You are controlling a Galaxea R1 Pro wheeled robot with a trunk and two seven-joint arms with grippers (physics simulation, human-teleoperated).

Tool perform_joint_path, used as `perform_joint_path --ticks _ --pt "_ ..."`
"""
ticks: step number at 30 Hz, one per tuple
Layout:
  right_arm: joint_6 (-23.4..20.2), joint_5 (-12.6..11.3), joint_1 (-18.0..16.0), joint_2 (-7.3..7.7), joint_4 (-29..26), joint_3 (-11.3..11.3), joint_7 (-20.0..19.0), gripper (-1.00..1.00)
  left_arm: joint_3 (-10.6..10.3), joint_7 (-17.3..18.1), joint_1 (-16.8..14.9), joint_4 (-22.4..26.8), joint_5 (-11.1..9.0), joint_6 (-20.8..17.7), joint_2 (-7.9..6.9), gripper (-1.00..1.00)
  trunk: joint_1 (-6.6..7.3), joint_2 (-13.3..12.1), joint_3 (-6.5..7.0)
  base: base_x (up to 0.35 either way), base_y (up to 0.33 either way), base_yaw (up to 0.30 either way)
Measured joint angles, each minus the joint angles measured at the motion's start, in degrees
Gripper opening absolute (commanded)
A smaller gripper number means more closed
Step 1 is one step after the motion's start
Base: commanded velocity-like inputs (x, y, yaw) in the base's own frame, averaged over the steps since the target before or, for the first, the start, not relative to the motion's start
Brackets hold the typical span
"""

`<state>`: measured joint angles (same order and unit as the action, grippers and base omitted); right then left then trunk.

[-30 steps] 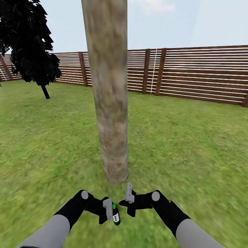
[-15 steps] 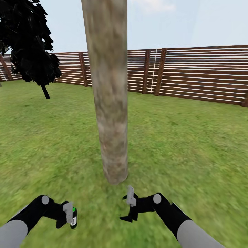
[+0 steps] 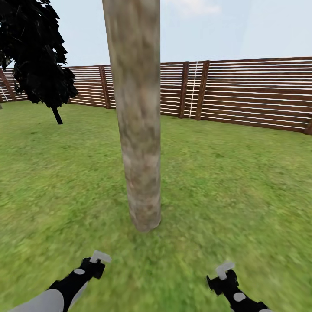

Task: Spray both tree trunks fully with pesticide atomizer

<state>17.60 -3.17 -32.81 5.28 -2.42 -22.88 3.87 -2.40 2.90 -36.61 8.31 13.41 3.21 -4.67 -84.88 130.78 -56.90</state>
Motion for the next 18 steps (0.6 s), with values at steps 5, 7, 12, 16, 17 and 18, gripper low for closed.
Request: perform_joint_path --ticks 5,7,12,16,17,18 --pt "4.82 -8.01 0.39 0.13 -0.06 -0.13 1.00 1.00 0.61 -0.57 -0.11 0.49 -6.07 -11.66 1.02 -1.00 0.00 0.00 0.00 0.000 0.000 0.000" --pt "4.99 -8.30 0.40 0.22 0.13 -0.09 1.00 1.00 0.47 -0.61 -0.10 0.50 -6.07 -12.21 1.01 -1.00 0.00 0.00 0.00 0.013 0.000 0.000" --pt "4.99 -8.46 0.49 1.77 0.45 0.07 1.59 1.00 0.57 -0.73 -0.39 0.73 -6.39 -15.88 1.56 -1.00 0.03 0.00 0.01 0.243 -0.051 0.000" --pt "5.04 -8.54 1.83 2.46 0.44 0.07 1.95 1.00 0.93 -0.62 -0.66 5.55 -6.77 -20.06 3.35 -1.00 0.03 0.00 0.01 0.234 -0.192 0.000" --pt "5.01 -8.61 2.10 2.42 0.42 0.06 1.92 1.00 0.87 -0.73 -0.66 6.51 -6.97 -20.60 4.33 -1.00 0.03 0.00 0.01 0.209 -0.226 0.000" --pt "4.99 -8.62 2.19 2.27 0.42 0.01 1.91 1.00 0.85 -0.85 -0.65 6.77 -6.65 -20.81 4.68 -1.00 0.02 0.00 0.01 0.154 -0.240 -0.034"
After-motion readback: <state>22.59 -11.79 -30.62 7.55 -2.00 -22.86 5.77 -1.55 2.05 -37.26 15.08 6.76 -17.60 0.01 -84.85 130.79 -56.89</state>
